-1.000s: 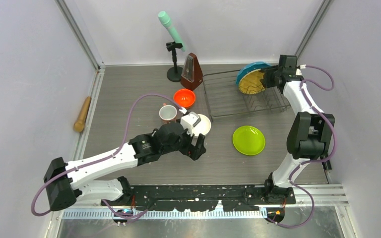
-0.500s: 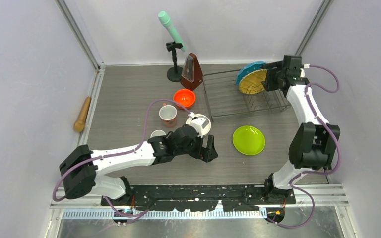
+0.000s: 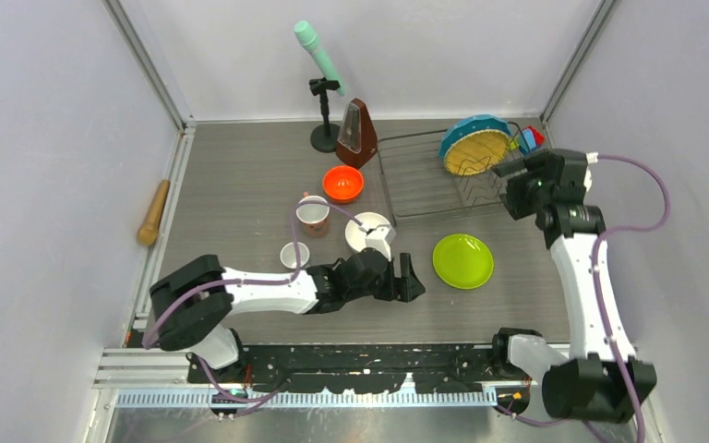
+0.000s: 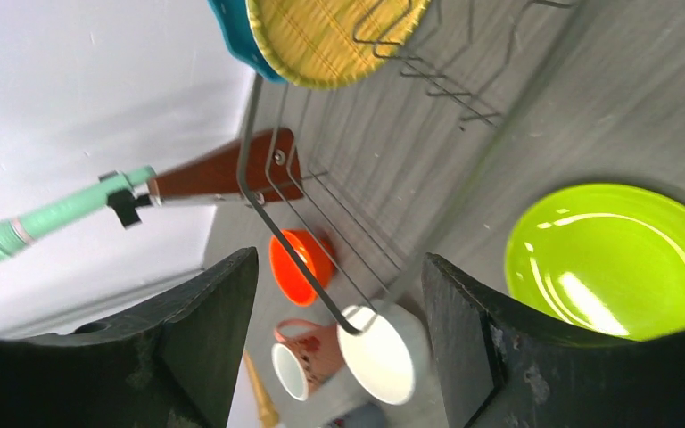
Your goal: Load the mixed dishes into the dish rack
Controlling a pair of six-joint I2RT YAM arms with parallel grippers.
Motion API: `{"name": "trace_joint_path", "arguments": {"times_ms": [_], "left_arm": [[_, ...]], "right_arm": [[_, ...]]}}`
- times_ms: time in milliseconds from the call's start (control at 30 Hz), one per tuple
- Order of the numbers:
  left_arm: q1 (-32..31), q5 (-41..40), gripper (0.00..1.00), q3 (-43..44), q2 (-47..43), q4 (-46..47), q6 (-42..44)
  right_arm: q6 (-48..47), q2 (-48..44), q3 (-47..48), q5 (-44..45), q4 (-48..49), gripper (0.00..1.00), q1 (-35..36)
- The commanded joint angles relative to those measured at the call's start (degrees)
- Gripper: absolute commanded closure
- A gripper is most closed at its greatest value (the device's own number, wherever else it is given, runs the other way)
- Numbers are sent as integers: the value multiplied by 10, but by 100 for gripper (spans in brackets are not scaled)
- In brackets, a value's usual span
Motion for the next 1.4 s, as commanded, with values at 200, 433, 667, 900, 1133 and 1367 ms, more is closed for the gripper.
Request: {"name": "trace_joint_path", "arguments": {"times_ms": [200,433,667,900,1133,1367], "left_arm": [[-23,-70,24,15,102,143,-116],[-29,-90,25,21,104,135,-106],[-36,-123,24,16,54,72,-76],[-36,-148,21,20,16,3,-63],[-36,-153,20,17,-6,-16,-65],[-35,-158,19,16,-18,-31,-60]], "right_arm": [[-112,-147,-139,-37,-132,27,0],[-92,-173,-221,91,-144,31,0],[-85,-106,-281,128,-42,28,0],[-111,-55,-337,71,47,28,0],[-91,-27,-363,46,62,36,0],[-76,-23,-386,18,79,70,0]]}}
